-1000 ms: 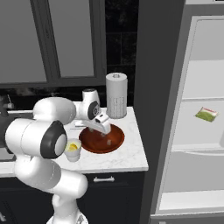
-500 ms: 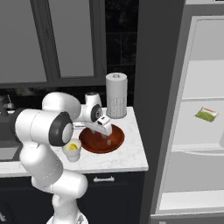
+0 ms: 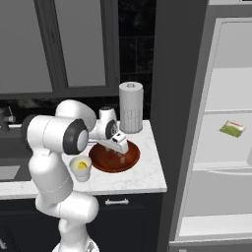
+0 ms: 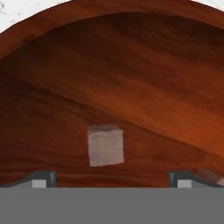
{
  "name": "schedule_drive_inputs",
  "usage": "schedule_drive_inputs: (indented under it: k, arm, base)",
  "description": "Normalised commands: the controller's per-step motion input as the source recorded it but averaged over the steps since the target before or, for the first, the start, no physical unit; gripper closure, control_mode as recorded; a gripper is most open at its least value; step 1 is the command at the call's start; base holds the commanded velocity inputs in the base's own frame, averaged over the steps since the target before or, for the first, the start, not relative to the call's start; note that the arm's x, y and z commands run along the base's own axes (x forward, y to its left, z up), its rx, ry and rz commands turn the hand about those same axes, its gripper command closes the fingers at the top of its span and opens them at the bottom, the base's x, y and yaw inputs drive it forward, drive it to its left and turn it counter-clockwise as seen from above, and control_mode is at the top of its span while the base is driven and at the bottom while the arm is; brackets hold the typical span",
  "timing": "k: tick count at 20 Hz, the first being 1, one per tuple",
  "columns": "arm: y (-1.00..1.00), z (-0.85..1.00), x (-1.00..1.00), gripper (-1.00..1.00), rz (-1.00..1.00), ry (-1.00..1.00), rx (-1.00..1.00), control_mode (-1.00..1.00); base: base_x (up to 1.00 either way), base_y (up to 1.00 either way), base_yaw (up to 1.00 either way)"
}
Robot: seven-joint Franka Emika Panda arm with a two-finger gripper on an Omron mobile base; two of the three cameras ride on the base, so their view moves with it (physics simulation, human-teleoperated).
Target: Grab a lemon wedge from the fridge and one ice cube from the ice bowl, and put them in the glass of lemonade.
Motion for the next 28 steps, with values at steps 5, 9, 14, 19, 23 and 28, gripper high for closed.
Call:
schedule_drive_inputs:
  k: [5, 9, 14, 19, 23, 28]
  arm:
    - [-0.03, -0.17, 0.26, -1.0, 0.0, 0.0, 0.0, -1.0]
    - [-0.03, -0.11, 0.27, -1.0, 0.0, 0.0, 0.0, -1.0]
    - [-0.06, -0.1, 0.19, -1.0, 0.0, 0.0, 0.0, -1.0]
    - [-0.04, -0.18, 0.09, -1.0, 0.0, 0.0, 0.0, -1.0]
    - [-0.05, -0.16, 0.08, -1.0, 0.0, 0.0, 0.0, -1.0]
    - [-0.07, -0.15, 0.08, 1.0, 0.0, 0.0, 0.0, -1.0]
  base:
    - [0.0, 0.0, 0.0]
    - [0.0, 0.0, 0.0]
    - [0.0, 0.0, 0.0]
    - [0.0, 0.0, 0.0]
    - [0.0, 0.0, 0.0]
    - [0.0, 0.0, 0.0]
